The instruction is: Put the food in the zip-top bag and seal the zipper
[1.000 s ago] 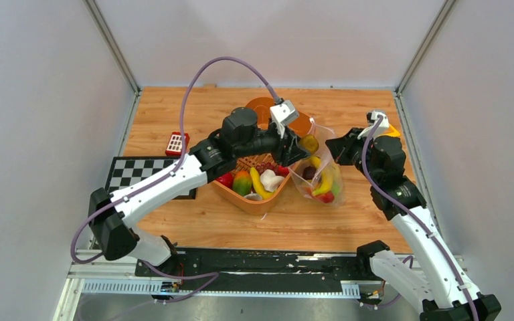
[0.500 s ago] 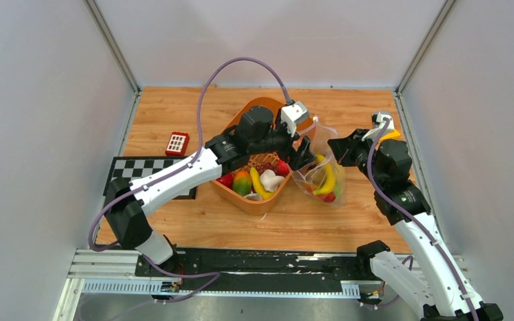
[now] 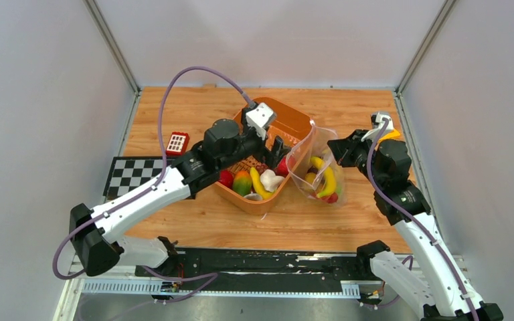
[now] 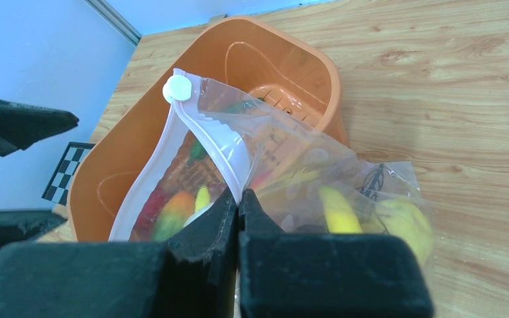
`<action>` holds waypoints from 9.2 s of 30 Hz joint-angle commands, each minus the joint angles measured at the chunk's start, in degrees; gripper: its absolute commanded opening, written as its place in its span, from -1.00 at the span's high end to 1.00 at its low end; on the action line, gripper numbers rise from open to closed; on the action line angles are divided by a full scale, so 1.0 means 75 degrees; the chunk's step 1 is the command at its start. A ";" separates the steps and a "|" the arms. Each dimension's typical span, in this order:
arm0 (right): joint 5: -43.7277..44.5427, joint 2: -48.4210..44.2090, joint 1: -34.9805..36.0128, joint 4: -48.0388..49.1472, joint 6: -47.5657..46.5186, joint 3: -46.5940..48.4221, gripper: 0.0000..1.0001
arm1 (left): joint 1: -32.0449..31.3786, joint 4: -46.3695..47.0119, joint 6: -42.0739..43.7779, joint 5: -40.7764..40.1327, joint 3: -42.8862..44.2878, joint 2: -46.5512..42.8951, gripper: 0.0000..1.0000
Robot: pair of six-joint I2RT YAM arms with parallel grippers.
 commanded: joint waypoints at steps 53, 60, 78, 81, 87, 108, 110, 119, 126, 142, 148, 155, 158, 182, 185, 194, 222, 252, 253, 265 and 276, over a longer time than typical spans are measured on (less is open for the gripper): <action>0.0245 -0.0053 -0.0029 0.0081 -0.0149 0.0068 0.98 | 0.1839 -0.2042 -0.0608 -0.2070 0.1163 0.4878 0.23; 0.0236 -0.0035 -0.0030 0.0090 -0.0145 0.0062 0.98 | 0.1839 -0.2083 -0.0483 -0.1884 0.1312 0.4420 0.39; 0.0305 -0.0041 -0.0030 0.0086 -0.0165 0.0033 0.98 | 0.1834 -0.1708 -0.0623 -0.1339 0.0973 0.2213 0.39; 0.0293 -0.0023 -0.0030 0.0095 -0.0173 0.0050 0.98 | 0.1840 -0.1548 -0.0634 -0.0944 0.0841 0.1790 0.38; 0.0287 0.0020 -0.0030 0.0140 -0.0151 0.0039 0.98 | 0.1840 -0.1230 -0.0549 0.0327 0.0543 0.0902 0.38; 0.0095 0.0168 -0.0030 0.0277 0.0012 0.0094 0.99 | 0.0620 0.3855 -0.2271 0.3777 -0.0934 0.0120 0.29; 0.0088 0.0133 -0.0030 0.0265 0.0017 0.0091 0.99 | 0.0579 0.4252 -0.2469 0.3701 -0.0941 0.0487 0.29; -0.0017 -0.0024 -0.0030 0.0279 0.0239 0.0109 0.98 | 0.0265 0.3756 -0.1849 0.2998 -0.0494 0.1456 0.18; 0.0212 -0.0310 -0.0030 0.0459 0.0420 0.0117 0.98 | -0.0008 0.3303 -0.1373 0.2563 -0.0149 0.1926 -0.13; 0.1170 -0.0335 -0.0027 -0.0140 -0.0091 0.0541 0.97 | -0.0058 0.0668 -0.0532 0.0063 0.0379 0.0841 -0.53; 0.0927 -0.0297 -0.0033 -0.0062 0.0134 0.0394 0.98 | -0.0052 -0.0669 -0.0692 0.0270 0.0805 0.1335 -0.58; 0.0918 -0.0290 -0.0030 -0.0078 0.0088 0.0409 0.97 | -0.0058 -0.0640 -0.1036 0.1053 0.0540 0.1447 -0.56; 0.0915 -0.0250 -0.0030 -0.0048 0.0106 0.0392 0.98 | -0.0058 -0.0605 -0.0935 0.1369 0.0637 0.1439 -0.40; 0.2941 -0.0786 -0.0030 -0.0011 -0.0378 0.0170 1.00 | 0.0289 -0.0696 -0.1261 0.0343 0.1038 0.1341 -0.77; 0.3034 -0.0795 -0.0030 0.0001 -0.0480 0.0127 1.00 | 0.0554 -0.0571 -0.1356 0.0416 0.0205 0.0784 -0.88; 0.2684 -0.0324 -0.0030 -0.0104 -0.0580 0.0160 1.00 | 0.0734 -0.0112 -0.1369 0.3574 -0.0635 0.0013 -0.92; 0.2664 -0.0443 -0.0030 -0.0319 -0.0314 0.0141 1.00 | -0.0712 -0.2792 -0.1024 0.0184 -0.0190 0.2248 -0.85; 0.1822 0.0364 -0.0028 0.0632 0.1696 -0.0176 1.00 | -0.0743 0.2330 -0.3967 0.1350 -0.2100 0.0077 -0.93; 0.1798 0.0418 -0.0030 0.0671 0.1780 -0.0128 1.00 | -0.0807 0.2325 -0.4090 0.1314 -0.2067 0.0142 -0.93; 0.1160 0.0863 0.0029 0.0632 0.1942 0.0253 1.00 | -0.1255 0.1540 -0.4392 0.0511 -0.0609 0.1495 -0.82; 0.1069 0.0902 0.0035 0.0554 0.1824 0.0323 1.00 | -0.1264 0.1208 -0.4434 0.0181 -0.0400 0.2045 -0.56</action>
